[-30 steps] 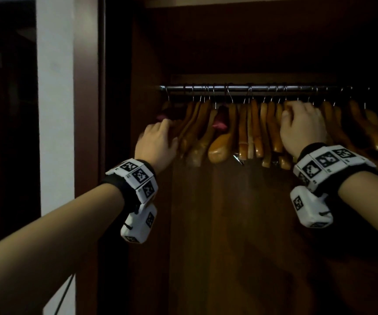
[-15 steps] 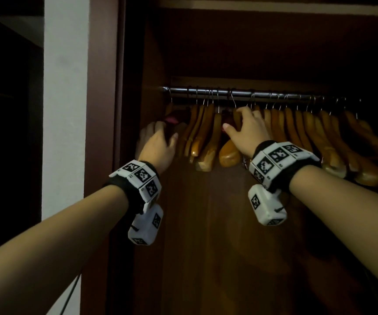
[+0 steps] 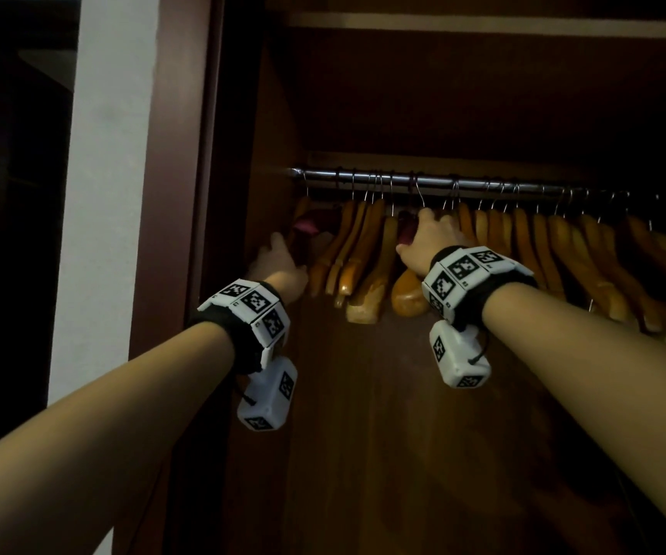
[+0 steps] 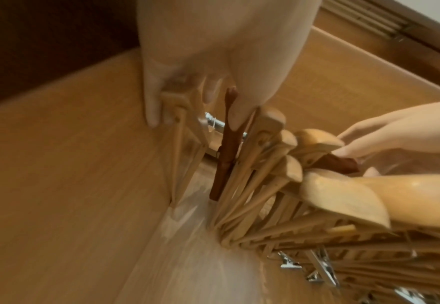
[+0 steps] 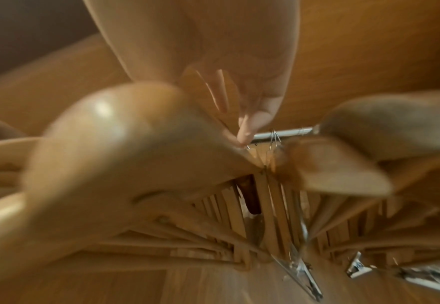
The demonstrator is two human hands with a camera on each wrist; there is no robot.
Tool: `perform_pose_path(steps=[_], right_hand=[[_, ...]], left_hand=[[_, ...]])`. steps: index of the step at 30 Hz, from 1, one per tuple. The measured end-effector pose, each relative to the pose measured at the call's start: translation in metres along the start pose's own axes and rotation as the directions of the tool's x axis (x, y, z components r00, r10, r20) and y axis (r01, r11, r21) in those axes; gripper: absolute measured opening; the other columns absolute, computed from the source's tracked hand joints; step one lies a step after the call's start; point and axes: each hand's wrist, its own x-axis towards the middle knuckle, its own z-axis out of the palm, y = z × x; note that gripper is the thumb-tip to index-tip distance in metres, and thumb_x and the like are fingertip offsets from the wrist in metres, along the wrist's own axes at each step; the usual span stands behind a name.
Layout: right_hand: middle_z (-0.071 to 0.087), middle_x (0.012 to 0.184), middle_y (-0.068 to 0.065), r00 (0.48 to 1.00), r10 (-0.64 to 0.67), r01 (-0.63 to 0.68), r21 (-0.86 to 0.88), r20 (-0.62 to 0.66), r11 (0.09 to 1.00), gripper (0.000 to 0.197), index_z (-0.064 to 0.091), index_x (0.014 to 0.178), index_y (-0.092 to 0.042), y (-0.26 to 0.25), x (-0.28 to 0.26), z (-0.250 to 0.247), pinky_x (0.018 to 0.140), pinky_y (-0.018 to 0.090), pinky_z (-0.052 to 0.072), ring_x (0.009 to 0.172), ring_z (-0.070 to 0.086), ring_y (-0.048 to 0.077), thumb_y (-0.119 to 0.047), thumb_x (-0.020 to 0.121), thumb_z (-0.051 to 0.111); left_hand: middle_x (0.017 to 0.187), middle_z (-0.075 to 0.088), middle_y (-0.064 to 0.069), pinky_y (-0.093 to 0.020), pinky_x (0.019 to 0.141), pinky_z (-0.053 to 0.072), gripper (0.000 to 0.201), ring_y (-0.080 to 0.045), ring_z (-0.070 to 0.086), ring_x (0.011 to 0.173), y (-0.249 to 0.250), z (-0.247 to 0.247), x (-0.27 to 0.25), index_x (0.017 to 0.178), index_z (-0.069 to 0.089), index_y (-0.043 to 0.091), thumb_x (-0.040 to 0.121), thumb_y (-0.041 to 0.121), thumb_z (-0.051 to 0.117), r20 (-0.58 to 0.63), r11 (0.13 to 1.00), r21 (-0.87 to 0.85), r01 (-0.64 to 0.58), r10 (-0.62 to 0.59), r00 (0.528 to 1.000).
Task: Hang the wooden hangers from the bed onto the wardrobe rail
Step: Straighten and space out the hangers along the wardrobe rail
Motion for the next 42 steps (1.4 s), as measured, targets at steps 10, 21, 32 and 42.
perform_pose_path(steps=[10,21,32,42], right_hand=[[0.031,0.142,0.015,0.997,-0.071,0.07,0.015,0.043,0.997,0.056,0.032,0.142,-0.019,0.003,0.01,0.01,0.09,0.04,0.044,0.124,0.043,0.035,-0.029,0.091,0.052],[0.043,0.135,0.016,0.997,-0.041,0.045,-0.061,0.068,0.997,0.057,0.032,0.14,-0.018,0.0,0.013,0.019,0.097,0.044,0.037,0.128,0.032,0.037,-0.044,0.092,0.048],[0.048,0.124,0.02,0.989,-0.135,0.135,0.001,-0.056,0.991,0.043,0.033,0.14,-0.023,0.013,0.025,0.024,0.077,0.039,0.045,0.109,0.052,0.038,-0.016,0.097,0.034],[0.044,0.13,0.02,0.974,-0.107,0.133,0.125,-0.198,0.983,0.045,0.032,0.142,-0.019,0.028,0.026,0.007,0.091,0.042,0.041,0.116,0.047,0.037,-0.011,0.098,0.035]], left_hand=[[0.125,0.055,-0.02,-0.042,0.093,0.042,0.031,-0.038,0.051,0.118,-0.001,0.004,0.006,0.125,0.05,0.004,0.094,0.011,0.048,-0.11,0.995,0.101,-0.026,0.037,0.993],[0.117,0.06,-0.018,-0.036,0.085,0.044,0.028,-0.035,0.057,0.108,0.007,-0.015,-0.019,0.121,0.052,0.005,0.093,0.009,0.047,-0.206,0.985,0.008,-0.174,0.172,0.963],[0.118,0.06,-0.017,-0.035,0.083,0.047,0.04,-0.035,0.059,0.104,0.007,-0.052,-0.043,0.134,0.047,0.011,0.094,0.011,0.048,-0.221,0.972,0.007,-0.237,0.233,0.947],[0.114,0.06,-0.012,-0.043,0.082,0.054,0.042,-0.032,0.065,0.09,0.013,-0.074,-0.062,0.136,0.045,0.013,0.094,0.014,0.049,-0.222,0.951,0.019,-0.309,0.305,0.926]])
